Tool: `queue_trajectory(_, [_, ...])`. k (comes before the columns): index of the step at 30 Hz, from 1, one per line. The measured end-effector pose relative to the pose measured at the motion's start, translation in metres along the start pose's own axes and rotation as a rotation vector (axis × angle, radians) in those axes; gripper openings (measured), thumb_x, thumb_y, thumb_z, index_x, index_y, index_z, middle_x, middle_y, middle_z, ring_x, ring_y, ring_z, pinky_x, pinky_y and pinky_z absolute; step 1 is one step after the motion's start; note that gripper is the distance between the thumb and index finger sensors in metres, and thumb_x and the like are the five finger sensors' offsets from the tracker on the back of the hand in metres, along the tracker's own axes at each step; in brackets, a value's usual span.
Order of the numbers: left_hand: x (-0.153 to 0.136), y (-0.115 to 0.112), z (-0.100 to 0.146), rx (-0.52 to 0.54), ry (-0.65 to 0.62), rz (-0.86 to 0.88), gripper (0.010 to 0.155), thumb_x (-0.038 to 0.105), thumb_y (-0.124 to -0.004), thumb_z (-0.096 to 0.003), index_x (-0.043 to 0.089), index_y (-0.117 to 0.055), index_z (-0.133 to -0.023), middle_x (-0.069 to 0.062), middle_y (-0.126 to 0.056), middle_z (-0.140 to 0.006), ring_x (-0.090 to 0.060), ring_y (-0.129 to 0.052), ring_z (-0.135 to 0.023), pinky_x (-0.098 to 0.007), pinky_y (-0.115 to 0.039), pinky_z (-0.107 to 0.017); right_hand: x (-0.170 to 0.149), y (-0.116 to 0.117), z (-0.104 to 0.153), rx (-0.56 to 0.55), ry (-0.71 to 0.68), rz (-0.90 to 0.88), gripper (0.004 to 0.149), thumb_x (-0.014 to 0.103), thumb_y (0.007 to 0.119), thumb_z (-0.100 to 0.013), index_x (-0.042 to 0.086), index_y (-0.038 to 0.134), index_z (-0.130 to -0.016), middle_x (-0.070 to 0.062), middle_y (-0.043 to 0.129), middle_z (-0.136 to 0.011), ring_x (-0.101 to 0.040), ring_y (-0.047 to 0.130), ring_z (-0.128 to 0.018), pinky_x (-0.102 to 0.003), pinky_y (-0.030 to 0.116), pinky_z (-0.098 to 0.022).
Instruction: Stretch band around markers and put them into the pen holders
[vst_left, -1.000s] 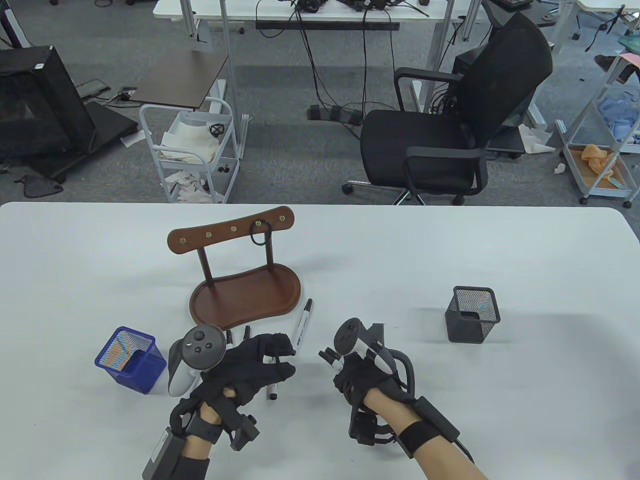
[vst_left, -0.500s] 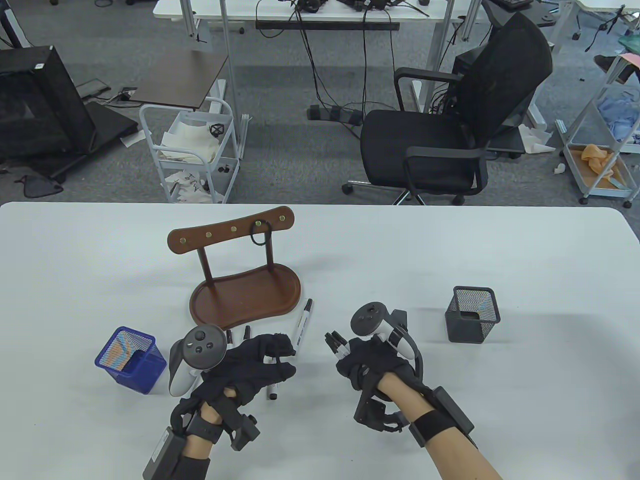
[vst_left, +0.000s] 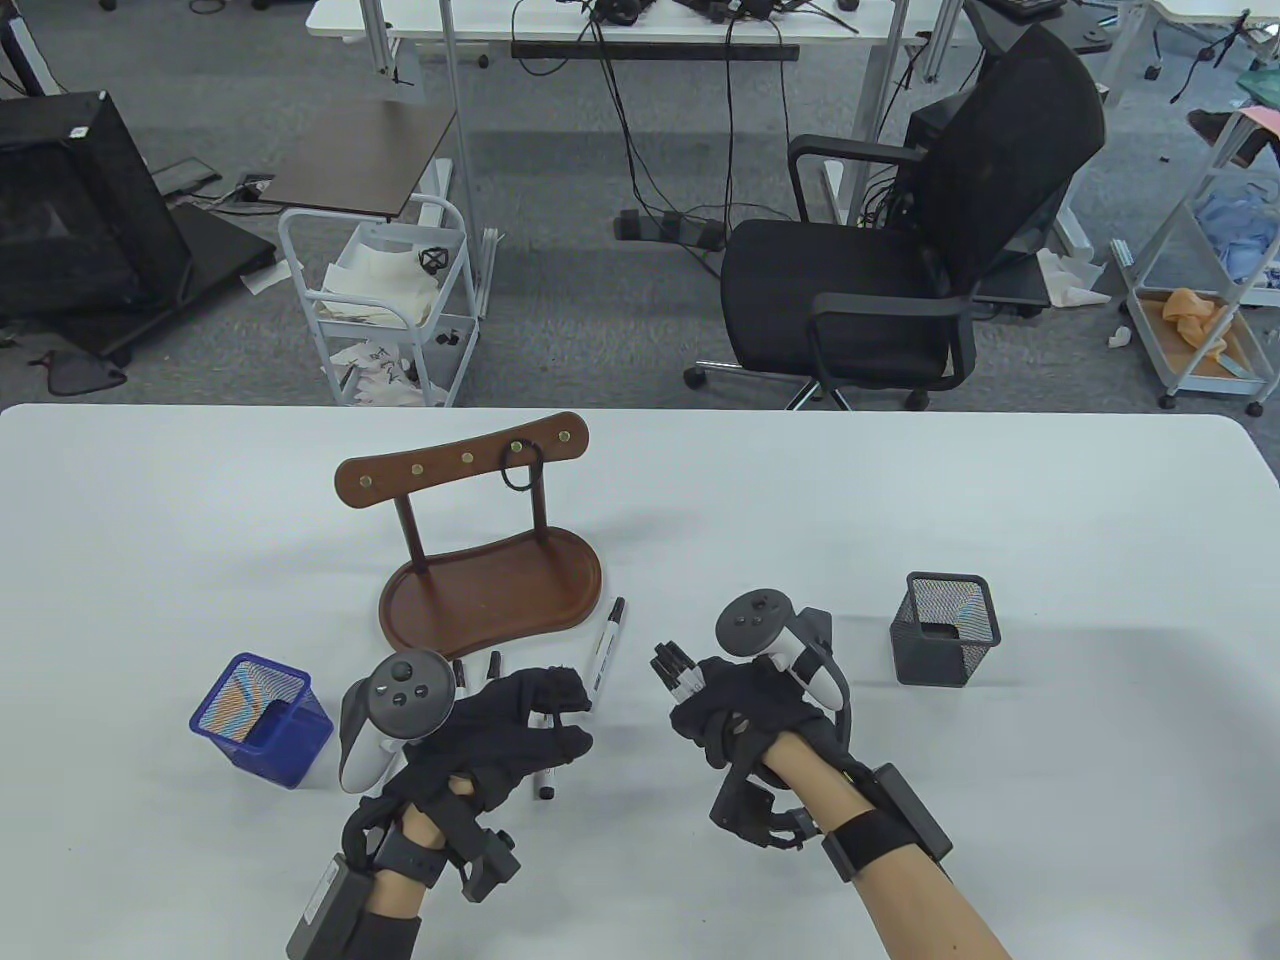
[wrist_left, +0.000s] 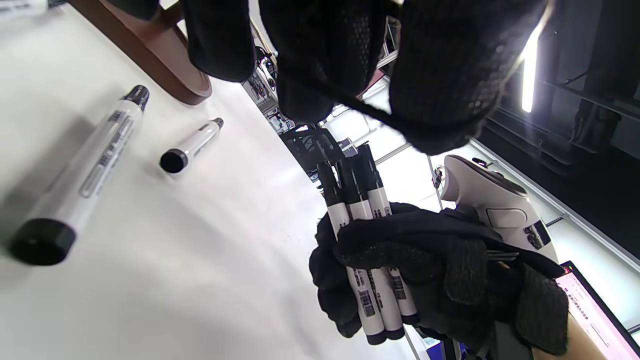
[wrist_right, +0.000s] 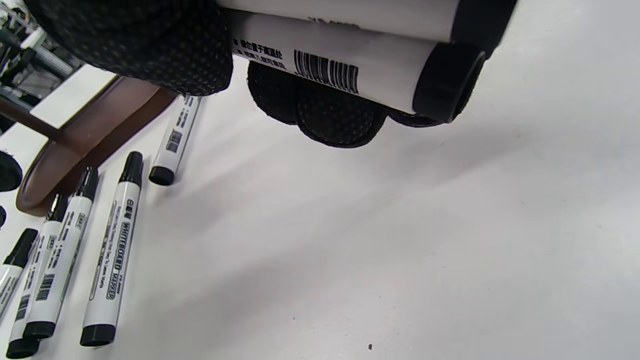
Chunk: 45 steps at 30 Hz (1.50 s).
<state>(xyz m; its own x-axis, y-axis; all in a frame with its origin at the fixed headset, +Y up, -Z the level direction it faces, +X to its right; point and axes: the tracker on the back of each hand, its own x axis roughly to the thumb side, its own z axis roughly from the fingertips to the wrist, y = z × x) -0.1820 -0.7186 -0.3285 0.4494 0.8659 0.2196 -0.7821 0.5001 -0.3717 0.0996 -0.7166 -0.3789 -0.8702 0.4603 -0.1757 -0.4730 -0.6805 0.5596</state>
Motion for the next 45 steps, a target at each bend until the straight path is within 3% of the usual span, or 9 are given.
queue_trajectory(9, [0.000, -0.002, -0.001, -0.018, 0.001, -0.005, 0.069, 0.041, -0.096, -0.0481, 0.013, -0.067, -0.105, -0.010, -0.083, -0.108, -0.051, -0.062, -0.107, -0.075, -0.043, -0.074, 0.008, 0.004, 0.005, -0.022, -0.103, 0.087, 0.048, 0.037, 0.091, -0.047, 0.027, 0.066, -0.087, 0.003, 0.092, -0.080, -0.022, 0.101, -0.061, -0.046, 0.087, -0.057])
queue_trajectory(22, [0.000, -0.007, -0.004, -0.067, -0.012, -0.015, 0.074, 0.043, -0.097, -0.0466, 0.013, -0.065, -0.106, -0.013, -0.080, -0.110, -0.052, -0.060, -0.108, -0.076, -0.042, -0.074, 0.042, 0.024, 0.028, 0.091, -0.298, 0.199, 0.048, 0.035, 0.091, -0.048, 0.028, 0.066, -0.088, 0.002, 0.090, -0.083, -0.025, 0.099, -0.065, -0.048, 0.083, -0.061])
queue_trajectory(32, [0.005, -0.008, -0.003, -0.094, -0.050, -0.004, 0.077, 0.044, -0.098, -0.0455, 0.013, -0.064, -0.107, -0.013, -0.079, -0.112, -0.053, -0.058, -0.109, -0.076, -0.042, -0.075, 0.055, 0.034, 0.026, 0.155, -0.325, 0.204, 0.049, 0.035, 0.090, -0.049, 0.028, 0.065, -0.089, 0.001, 0.089, -0.084, -0.025, 0.098, -0.066, -0.049, 0.082, -0.061])
queue_trajectory(45, [0.008, -0.014, -0.004, -0.121, -0.045, -0.079, 0.078, 0.045, -0.098, -0.0451, 0.013, -0.063, -0.107, -0.013, -0.079, -0.112, -0.053, -0.058, -0.109, -0.076, -0.042, -0.075, 0.061, 0.037, 0.028, 0.153, -0.320, 0.239, 0.049, 0.034, 0.090, -0.049, 0.026, 0.065, -0.090, 0.000, 0.089, -0.084, -0.026, 0.098, -0.066, -0.049, 0.082, -0.061])
